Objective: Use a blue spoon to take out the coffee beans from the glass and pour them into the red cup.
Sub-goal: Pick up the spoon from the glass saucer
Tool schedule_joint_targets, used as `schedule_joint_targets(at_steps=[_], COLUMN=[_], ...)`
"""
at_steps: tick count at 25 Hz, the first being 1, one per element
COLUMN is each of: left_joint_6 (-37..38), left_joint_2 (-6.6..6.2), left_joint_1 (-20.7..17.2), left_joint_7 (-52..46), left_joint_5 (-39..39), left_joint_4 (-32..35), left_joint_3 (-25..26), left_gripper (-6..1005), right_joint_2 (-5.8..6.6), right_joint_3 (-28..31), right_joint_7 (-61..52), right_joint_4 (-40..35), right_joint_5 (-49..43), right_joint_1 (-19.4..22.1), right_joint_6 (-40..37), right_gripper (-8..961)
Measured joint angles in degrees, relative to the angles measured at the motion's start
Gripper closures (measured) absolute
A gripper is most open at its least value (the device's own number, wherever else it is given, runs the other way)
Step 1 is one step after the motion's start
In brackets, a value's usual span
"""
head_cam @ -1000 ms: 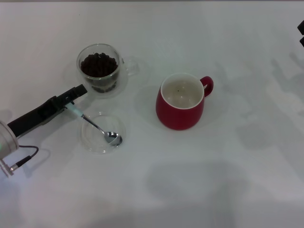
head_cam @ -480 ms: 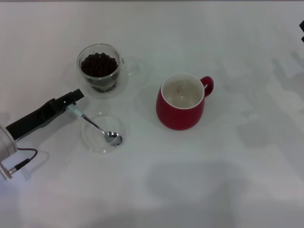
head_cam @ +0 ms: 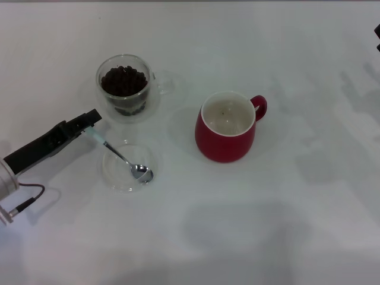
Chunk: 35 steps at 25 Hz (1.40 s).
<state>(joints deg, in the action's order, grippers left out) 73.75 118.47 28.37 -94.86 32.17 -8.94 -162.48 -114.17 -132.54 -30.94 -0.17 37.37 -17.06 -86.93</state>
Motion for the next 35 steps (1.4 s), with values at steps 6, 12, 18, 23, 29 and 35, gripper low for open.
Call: schedule_joint_targets(at_steps=[6, 12, 18, 23, 29, 35], left_joint_6=[0.11, 2.99, 4.48, 4.58, 4.71, 8.56], left_joint_2=[0.0, -0.02, -0.1, -0.12, -0.16, -0.54], left_joint_1=[-0.88, -2.13, -3.17, -3.28, -3.26, -3.34], left_joint_7=[0.14, 1.58, 2.55, 2.98, 3.07, 4.38], left_joint_5=[0.75, 1.92, 3.18, 3.34, 3.5, 5.45], left_joint_4=[0.35, 0.04, -0.1, -0.11, -0.11, -0.19], left_joint_3=[0.14, 0.16, 0.15, 0.16, 0.08, 0.14], left_gripper=[617, 663, 804, 814, 876, 877], right_joint_2=[0.0, 0.0, -0.1, -0.21, -0.45, -0.46], right_joint_3=[0.0, 0.0, 0.0, 0.0, 0.0, 0.0], right_joint_7=[0.0, 0.0, 0.0, 0.0, 0.0, 0.0], right_joint_4=[0.0, 0.0, 0.0, 0.0, 0.0, 0.0], right_joint_5=[0.5, 0.52, 0.51, 0.52, 0.51, 0.51], right_joint_1=[0.01, 0.01, 0.01, 0.01, 0.13, 0.25], right_joint_6=[0.08, 0.15, 0.19, 0.19, 0.14, -0.09], right_gripper=[319, 320, 320, 319, 319, 320])
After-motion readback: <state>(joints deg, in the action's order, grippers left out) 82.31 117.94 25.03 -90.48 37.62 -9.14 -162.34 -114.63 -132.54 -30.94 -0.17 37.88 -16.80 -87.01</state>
